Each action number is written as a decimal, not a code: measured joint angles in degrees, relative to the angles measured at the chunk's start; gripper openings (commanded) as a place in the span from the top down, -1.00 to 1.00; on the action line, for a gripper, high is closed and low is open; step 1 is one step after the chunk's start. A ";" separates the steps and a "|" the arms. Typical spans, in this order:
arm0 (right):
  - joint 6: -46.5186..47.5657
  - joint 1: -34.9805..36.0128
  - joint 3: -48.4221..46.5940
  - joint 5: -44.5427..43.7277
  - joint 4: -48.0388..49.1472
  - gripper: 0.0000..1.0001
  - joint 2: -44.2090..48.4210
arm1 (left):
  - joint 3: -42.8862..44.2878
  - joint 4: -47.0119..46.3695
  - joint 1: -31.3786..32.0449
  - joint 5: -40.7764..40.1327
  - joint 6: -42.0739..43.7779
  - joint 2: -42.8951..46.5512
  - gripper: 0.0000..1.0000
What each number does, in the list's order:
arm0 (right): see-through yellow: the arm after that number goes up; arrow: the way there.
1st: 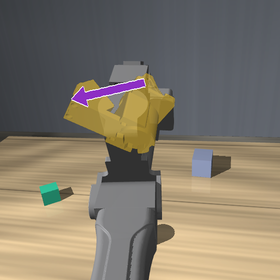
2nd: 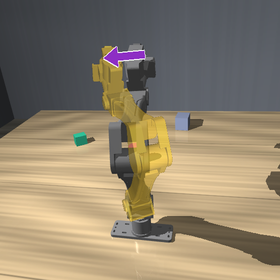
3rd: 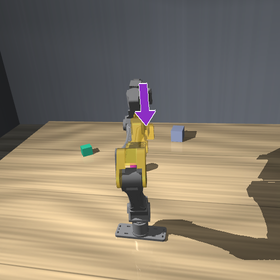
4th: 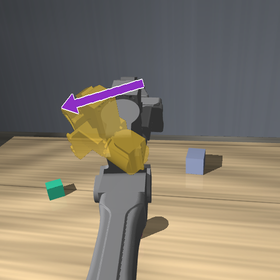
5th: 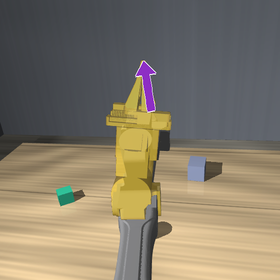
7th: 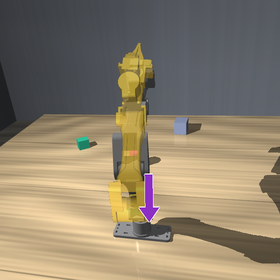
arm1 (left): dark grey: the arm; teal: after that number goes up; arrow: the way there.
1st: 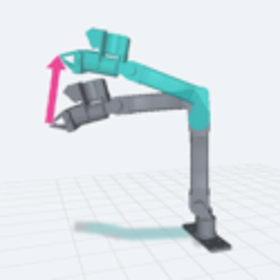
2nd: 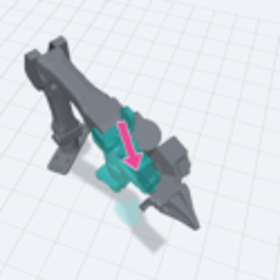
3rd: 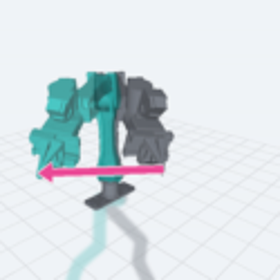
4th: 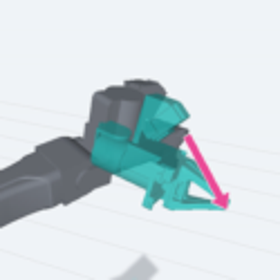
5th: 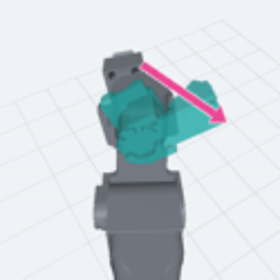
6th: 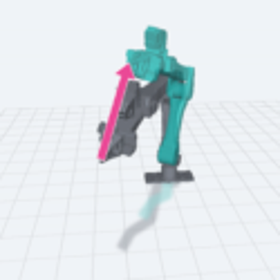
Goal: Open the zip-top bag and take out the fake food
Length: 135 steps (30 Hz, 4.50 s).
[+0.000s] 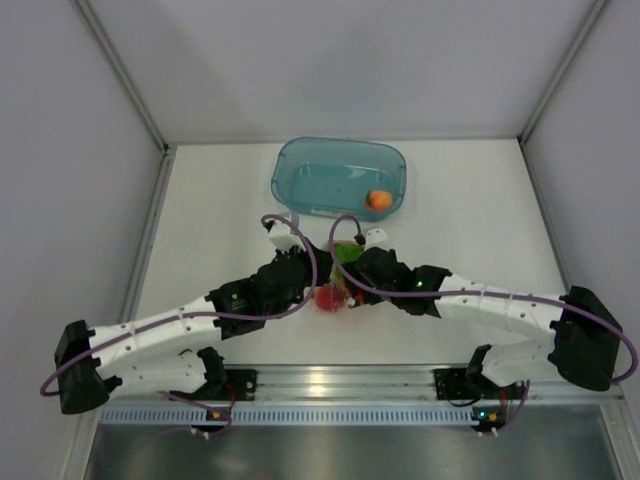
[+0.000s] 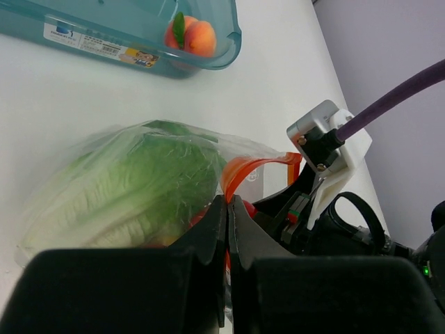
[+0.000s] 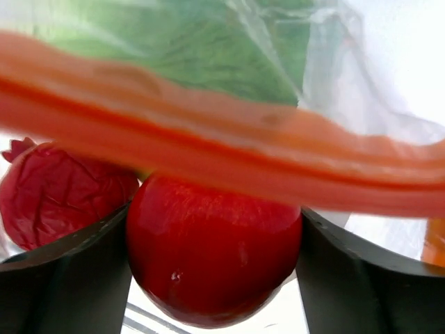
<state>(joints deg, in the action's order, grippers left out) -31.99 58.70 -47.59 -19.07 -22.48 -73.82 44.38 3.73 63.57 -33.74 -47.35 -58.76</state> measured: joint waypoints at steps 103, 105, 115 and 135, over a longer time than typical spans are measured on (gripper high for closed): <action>-1.70 2.45 -10.05 9.42 13.07 -0.33 -14.19 | -7.50 1.40 -12.52 7.19 -6.45 9.31 1.00; -1.73 2.45 -10.03 8.68 14.67 -0.26 -15.26 | -8.13 1.36 -12.35 6.27 -6.73 9.90 1.00; -1.40 2.58 -12.41 8.52 18.60 -0.37 -20.37 | -10.60 2.34 -12.20 1.11 -7.41 12.44 1.00; 1.73 3.76 -9.42 6.54 17.55 0.15 -14.12 | -10.91 3.21 -11.13 0.24 -6.93 12.92 1.00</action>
<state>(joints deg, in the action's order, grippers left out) -30.26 62.46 -57.01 -12.53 -4.93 -87.94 33.47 6.94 52.45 -33.50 -54.28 -45.84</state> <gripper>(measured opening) 0.562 0.020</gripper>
